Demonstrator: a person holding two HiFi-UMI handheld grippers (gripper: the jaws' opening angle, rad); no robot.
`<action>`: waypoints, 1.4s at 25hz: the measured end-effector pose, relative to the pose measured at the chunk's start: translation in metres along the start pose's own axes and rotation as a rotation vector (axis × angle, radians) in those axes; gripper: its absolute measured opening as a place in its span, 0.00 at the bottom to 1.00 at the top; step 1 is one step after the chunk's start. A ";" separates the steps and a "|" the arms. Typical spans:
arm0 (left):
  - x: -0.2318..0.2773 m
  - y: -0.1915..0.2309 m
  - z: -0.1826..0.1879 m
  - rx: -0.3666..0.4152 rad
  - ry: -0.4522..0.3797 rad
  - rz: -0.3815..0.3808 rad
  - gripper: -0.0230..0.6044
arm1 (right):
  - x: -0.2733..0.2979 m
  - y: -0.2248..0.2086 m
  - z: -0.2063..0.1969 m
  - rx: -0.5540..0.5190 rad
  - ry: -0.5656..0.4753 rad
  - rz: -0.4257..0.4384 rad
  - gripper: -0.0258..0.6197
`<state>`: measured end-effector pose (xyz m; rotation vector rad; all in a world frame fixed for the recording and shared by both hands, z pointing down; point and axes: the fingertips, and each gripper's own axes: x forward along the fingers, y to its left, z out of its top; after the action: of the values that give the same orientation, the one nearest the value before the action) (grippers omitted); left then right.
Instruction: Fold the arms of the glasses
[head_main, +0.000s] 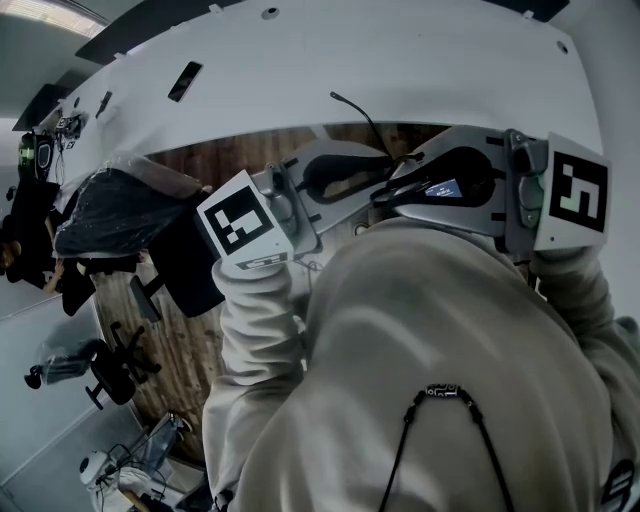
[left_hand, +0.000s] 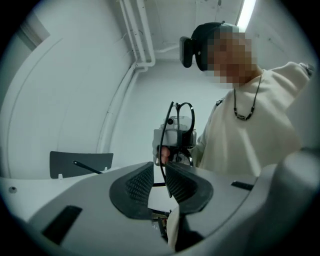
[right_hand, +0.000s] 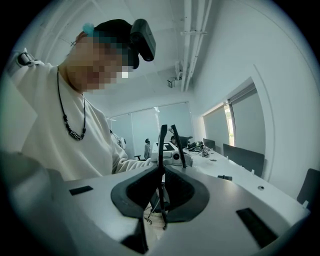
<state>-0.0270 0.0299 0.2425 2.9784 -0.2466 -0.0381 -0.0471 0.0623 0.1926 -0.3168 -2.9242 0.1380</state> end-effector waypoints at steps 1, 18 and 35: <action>-0.001 0.004 -0.001 -0.005 0.001 0.019 0.16 | -0.002 -0.002 0.001 0.009 -0.012 -0.006 0.13; -0.023 0.057 -0.011 -0.242 -0.096 0.254 0.29 | -0.016 -0.003 0.004 -0.035 -0.033 0.000 0.13; -0.024 0.070 0.008 -0.363 -0.220 0.247 0.29 | -0.014 0.017 0.011 -0.109 -0.069 0.086 0.13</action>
<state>-0.0621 -0.0353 0.2456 2.5625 -0.5656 -0.3445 -0.0322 0.0747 0.1772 -0.4636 -2.9936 0.0011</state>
